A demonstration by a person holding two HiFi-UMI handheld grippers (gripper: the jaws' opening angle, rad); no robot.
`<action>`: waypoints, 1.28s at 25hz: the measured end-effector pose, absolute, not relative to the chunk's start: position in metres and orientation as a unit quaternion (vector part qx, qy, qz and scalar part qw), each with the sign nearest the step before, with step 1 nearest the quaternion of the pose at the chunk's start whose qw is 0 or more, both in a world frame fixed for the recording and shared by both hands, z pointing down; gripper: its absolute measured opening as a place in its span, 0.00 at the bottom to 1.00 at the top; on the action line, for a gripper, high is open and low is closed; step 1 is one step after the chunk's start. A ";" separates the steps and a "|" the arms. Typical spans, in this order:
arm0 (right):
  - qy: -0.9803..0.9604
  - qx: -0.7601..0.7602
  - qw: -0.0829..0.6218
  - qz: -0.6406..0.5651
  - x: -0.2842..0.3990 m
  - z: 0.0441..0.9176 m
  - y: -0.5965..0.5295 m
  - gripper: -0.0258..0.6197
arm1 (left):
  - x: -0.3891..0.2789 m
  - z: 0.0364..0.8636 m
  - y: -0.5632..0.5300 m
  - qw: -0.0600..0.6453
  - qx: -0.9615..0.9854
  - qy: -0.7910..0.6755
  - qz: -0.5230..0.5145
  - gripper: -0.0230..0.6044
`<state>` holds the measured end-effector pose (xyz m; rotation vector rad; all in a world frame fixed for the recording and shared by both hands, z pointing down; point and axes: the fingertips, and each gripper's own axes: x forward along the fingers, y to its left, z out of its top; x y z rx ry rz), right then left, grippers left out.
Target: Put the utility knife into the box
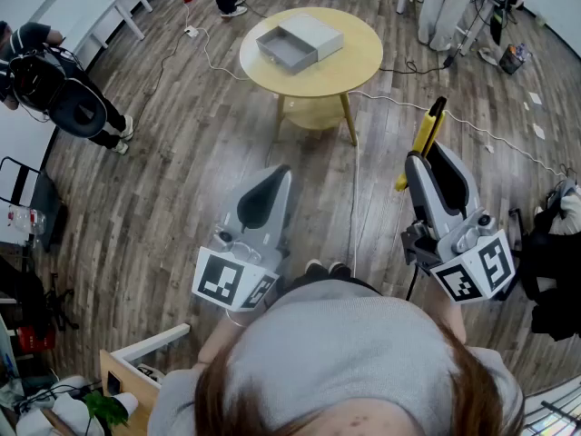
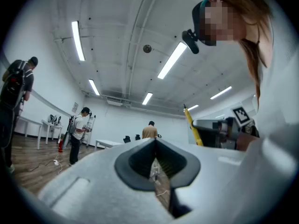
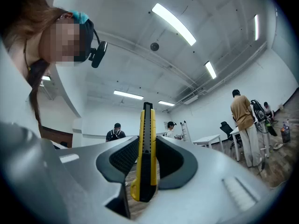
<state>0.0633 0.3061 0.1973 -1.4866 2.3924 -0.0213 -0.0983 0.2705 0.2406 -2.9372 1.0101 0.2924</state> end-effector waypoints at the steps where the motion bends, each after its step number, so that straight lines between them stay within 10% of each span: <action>1: 0.838 -0.521 0.160 -0.009 0.063 0.199 0.307 0.23 | -0.099 0.241 0.272 0.011 -0.942 0.324 0.093 0.04; 32: 0.851 -0.502 0.152 -0.003 0.082 0.208 0.311 0.23 | -0.070 0.248 0.279 0.018 -0.937 0.339 0.088 0.04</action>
